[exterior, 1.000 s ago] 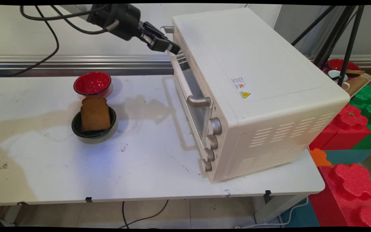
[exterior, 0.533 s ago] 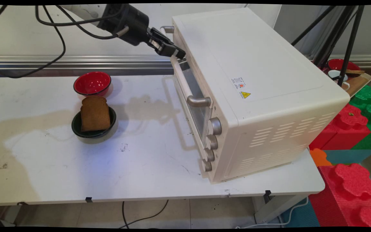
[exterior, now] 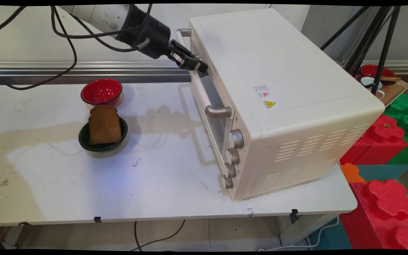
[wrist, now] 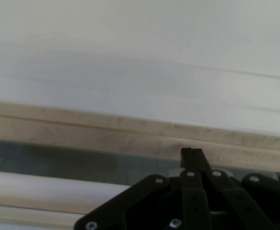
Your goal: Open the oven
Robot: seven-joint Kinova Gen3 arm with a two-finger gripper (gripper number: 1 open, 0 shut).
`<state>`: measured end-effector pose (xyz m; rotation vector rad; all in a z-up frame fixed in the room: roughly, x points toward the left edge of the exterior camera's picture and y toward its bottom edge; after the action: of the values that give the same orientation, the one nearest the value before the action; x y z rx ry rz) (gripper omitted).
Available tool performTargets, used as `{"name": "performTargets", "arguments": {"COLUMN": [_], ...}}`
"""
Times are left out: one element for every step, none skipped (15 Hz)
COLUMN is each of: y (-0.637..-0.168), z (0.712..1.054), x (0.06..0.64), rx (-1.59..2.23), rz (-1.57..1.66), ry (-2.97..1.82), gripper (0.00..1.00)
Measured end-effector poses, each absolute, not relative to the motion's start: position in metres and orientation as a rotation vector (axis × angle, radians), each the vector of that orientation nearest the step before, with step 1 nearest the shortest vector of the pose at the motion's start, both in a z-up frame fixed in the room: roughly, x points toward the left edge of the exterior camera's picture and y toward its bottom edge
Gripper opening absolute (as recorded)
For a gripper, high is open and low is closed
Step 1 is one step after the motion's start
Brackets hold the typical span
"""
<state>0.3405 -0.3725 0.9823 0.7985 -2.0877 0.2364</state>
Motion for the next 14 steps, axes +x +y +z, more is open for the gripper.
{"name": "performTargets", "arguments": {"y": [-0.372, -0.370, -0.368, -0.366, -0.364, -0.361, -0.357, -0.353, -0.349, -0.347, -0.343, -0.340, -0.336, -0.331], "z": [0.981, 0.979, 0.978, 0.976, 0.976, 0.975, 0.974, 0.973, 0.973, 0.972, 0.972, 0.971, 0.970, 0.968], "x": [0.340, 0.341, 0.342, 0.343, 0.344, 0.346, 0.349, 0.352, 0.355, 0.357, 0.360, 0.363, 0.366, 0.370], "rx": [0.805, 0.812, 0.818, 0.823, 0.825, 0.829, 0.832, 0.835, 0.837, 0.838, 0.839, 0.839, 0.839, 0.840], "rz": [0.234, 0.232, 0.229, 0.226, 0.225, 0.222, 0.220, 0.218, 0.216, 0.215, 0.213, 0.212, 0.209, 0.206], "ry": [-2.088, -2.089, -2.090, -2.092, -2.094, -2.096, -2.099, -2.102, -2.105, -2.107, -2.110, -2.114, -2.119, -2.126], "gripper": [0.00, 0.00, 0.00, 0.00, 0.00, 0.00, 0.00, 0.00, 0.00, 0.00, 0.00, 0.00, 0.00, 0.00]}}
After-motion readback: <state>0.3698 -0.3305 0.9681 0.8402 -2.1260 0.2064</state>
